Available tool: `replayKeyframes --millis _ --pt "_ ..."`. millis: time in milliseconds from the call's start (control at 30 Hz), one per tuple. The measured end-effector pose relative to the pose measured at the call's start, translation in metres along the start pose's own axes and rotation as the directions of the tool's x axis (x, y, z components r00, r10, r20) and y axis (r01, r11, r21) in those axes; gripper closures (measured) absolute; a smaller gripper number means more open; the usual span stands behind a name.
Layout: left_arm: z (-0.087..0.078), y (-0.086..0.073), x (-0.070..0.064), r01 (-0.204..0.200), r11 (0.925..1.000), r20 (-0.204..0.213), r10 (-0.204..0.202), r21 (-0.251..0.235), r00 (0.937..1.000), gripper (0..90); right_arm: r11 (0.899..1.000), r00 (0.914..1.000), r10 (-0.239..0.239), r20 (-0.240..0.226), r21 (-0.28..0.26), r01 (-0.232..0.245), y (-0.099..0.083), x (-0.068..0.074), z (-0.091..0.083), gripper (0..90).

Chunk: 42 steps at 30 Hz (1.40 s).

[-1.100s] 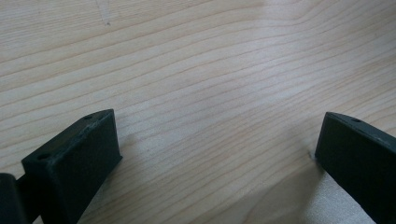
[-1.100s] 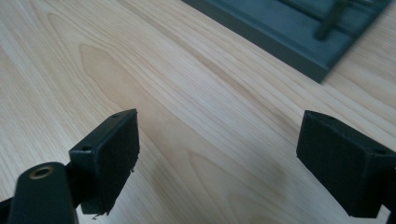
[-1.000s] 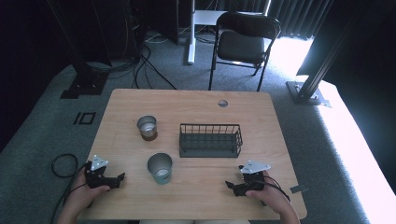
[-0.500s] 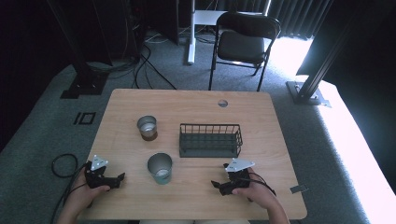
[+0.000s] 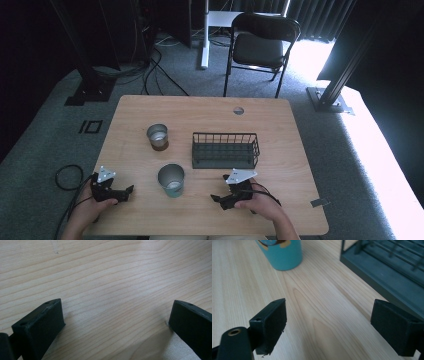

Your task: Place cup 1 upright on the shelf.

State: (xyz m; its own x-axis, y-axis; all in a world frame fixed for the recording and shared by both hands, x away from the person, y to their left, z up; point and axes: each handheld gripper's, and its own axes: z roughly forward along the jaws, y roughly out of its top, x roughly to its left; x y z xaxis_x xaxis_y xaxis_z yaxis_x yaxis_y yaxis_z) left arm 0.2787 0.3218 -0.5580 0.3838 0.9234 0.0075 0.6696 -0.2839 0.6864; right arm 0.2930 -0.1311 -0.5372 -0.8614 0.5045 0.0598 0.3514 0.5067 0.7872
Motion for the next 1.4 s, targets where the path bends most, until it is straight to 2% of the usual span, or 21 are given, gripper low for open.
replayKeyframes --millis 367,800,1067,1233,1300,1400 --pt "0.000 0.000 0.000 0.000 1.0000 0.000 0.000 0.001 1.0000 0.4 0.999 0.9982 -0.020 -0.056 -0.031 0.018 0.016 0.013 0.017 13.2" --pt "0.000 0.000 0.000 0.001 1.0000 0.001 -0.001 0.000 1.0000 0.4 0.997 0.9941 -0.062 -0.089 -0.060 0.057 0.032 0.023 0.034 13.4" --pt "0.000 0.000 0.000 0.001 1.0000 0.001 -0.001 0.000 1.0000 0.4 0.993 0.9892 -0.080 -0.123 -0.094 0.069 0.040 0.030 0.044 13.4" --pt "0.000 0.000 0.000 0.001 1.0000 0.001 -0.001 -0.001 1.0000 0.4 0.989 0.9849 -0.105 -0.138 -0.123 0.088 0.048 0.036 0.049 13.3" --pt "0.000 0.000 0.000 0.001 1.0000 0.001 -0.001 -0.001 1.0000 0.4 0.985 0.9814 -0.129 -0.142 -0.136 0.109 0.051 0.038 0.051 13.4" --pt "0.000 0.000 0.000 0.001 1.0000 0.001 -0.001 0.000 1.0000 0.4 0.984 0.9802 -0.133 -0.147 -0.139 0.112 0.053 0.040 0.051 13.4"
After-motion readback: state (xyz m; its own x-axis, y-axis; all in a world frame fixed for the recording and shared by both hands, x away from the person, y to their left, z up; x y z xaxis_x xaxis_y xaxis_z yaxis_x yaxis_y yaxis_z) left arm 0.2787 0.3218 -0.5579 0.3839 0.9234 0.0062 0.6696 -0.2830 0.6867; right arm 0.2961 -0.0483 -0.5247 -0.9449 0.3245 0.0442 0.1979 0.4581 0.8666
